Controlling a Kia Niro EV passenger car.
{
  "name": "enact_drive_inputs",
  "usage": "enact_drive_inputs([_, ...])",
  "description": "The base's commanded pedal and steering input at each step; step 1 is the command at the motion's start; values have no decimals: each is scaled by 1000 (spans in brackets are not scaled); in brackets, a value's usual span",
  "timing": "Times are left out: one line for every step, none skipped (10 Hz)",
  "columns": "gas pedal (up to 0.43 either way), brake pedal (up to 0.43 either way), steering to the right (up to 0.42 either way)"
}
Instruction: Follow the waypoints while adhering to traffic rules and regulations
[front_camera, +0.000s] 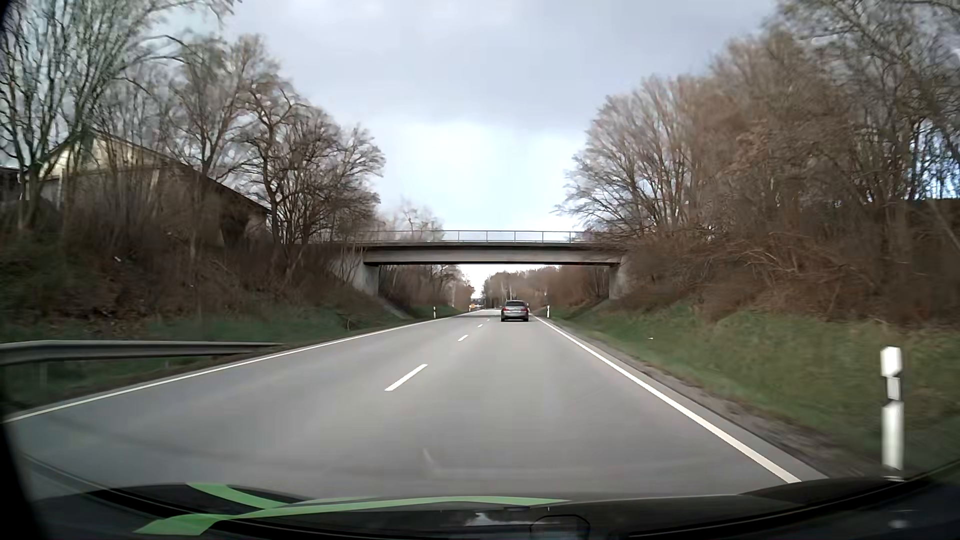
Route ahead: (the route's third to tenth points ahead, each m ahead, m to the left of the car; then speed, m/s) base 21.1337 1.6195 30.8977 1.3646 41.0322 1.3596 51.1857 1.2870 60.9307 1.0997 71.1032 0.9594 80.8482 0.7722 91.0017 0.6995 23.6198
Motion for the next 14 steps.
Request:
enact_drive_inputs([98, 0, -3])
enact_drive_inputs([98, 0, -3])
enact_drive_inputs([98, 0, -3])
enact_drive_inputs([98, 0, -3])
enact_drive_inputs([98, 0, -3])
enact_drive_inputs([98, 0, -3])
enact_drive_inputs([87, 0, -3])
enact_drive_inputs([87, 0, -3])
enact_drive_inputs([87, 0, -3])
enact_drive_inputs([79, 0, -3])
enact_drive_inputs([79, 0, -3])
enact_drive_inputs([87, 0, -3])
enact_drive_inputs([130, 0, -3])
enact_drive_inputs([138, 0, -3])
